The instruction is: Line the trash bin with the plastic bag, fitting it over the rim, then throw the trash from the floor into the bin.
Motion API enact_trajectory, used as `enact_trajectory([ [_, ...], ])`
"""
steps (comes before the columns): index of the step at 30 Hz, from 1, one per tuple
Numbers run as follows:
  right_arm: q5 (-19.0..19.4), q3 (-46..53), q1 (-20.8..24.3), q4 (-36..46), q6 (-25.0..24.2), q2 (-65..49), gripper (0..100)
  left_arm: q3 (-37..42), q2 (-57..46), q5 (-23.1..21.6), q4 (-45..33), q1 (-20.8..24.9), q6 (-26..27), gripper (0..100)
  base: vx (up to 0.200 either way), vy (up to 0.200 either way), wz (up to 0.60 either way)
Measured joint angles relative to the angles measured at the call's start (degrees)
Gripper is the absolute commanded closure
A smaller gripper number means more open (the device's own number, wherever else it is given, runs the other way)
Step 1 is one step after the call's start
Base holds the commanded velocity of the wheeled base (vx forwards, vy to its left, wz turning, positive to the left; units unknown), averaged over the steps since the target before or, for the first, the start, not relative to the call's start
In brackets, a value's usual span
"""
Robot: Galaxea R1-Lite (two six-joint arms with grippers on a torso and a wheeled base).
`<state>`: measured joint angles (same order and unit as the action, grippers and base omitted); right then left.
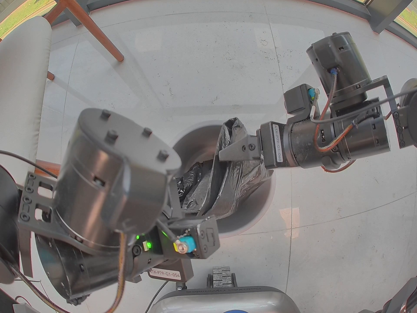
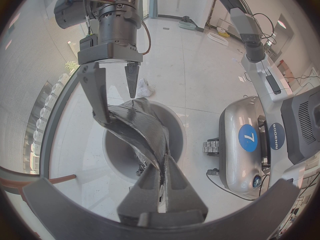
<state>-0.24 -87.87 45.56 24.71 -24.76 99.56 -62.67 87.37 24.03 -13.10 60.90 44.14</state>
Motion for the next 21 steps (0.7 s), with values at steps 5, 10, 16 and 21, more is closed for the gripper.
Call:
enact_trajectory([
  [5, -0.09, -0.17, -0.46, 2.49, 1.74, 0.38, 0, 0.57, -0.18, 1.80, 0.16, 0.12, -0.13, 100, 0.000, 0.000, 0.00],
  [10, -0.98, -0.37, -0.57, 4.66, 3.11, -0.45, 0, 0.63, -0.29, 2.40, 0.17, 0.12, -0.18, 100, 0.000, 0.000, 0.00],
  [16, -1.28, -0.27, -0.30, 7.89, 3.63, -1.99, 0, 0.44, -0.30, 4.29, 0.27, -0.02, -0.35, 100, 0.000, 0.000, 0.00],
  [21, -2.65, 0.61, 0.09, 9.12, 3.61, -2.65, 0, -0.09, -0.33, 6.44, 0.27, -0.02, -0.60, 100, 0.000, 0.000, 0.00],
])
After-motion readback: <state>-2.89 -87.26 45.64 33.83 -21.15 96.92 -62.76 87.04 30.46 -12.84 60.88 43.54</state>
